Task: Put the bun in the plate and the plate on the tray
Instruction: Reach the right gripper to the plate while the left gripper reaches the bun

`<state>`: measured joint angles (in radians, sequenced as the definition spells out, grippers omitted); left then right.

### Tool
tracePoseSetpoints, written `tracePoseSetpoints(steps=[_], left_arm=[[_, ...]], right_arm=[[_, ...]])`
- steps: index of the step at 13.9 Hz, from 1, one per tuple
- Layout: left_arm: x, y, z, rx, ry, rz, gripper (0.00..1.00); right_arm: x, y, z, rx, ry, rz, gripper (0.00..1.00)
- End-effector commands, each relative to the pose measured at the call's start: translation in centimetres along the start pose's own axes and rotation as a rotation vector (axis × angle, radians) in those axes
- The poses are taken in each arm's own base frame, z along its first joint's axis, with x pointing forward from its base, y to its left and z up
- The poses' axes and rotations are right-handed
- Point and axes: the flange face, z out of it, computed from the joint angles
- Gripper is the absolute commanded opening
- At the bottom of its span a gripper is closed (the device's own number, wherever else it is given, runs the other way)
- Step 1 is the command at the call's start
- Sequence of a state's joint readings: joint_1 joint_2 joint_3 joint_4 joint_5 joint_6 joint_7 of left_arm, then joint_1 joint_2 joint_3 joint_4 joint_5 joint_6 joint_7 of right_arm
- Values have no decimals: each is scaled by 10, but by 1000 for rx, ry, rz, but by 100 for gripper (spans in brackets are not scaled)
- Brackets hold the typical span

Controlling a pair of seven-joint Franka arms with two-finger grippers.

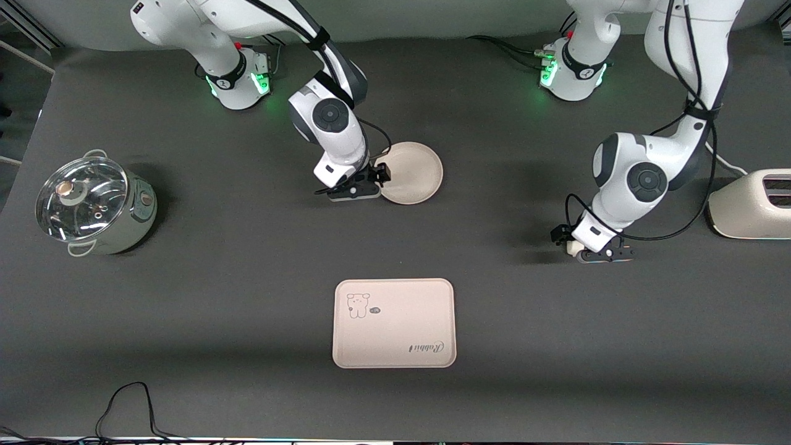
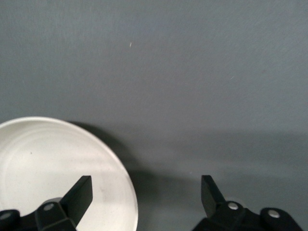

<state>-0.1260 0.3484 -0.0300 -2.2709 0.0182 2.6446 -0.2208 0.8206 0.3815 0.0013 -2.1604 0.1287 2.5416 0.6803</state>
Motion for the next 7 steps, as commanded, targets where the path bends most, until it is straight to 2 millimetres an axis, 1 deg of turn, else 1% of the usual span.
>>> tracePoseSetpoints(steps=[1,4,5,6,7], left_arm=[[-2,2,8,4,20,43,99],[-2,-4,15,4,22,88,98],[-2,-4,15,4,20,89,96],[-2,-4,16,4,19,91,89],[-2,-6,16,5,19,88,79]], right_arm=[[-16,-13,10,13,-8,18,100],[-19,-5,33,25,22,16,99],[-19,-4,35,23,21,17,95],[-19,-4,38,21,19,15,89],[-20,-4,39,21,21,16,80]])
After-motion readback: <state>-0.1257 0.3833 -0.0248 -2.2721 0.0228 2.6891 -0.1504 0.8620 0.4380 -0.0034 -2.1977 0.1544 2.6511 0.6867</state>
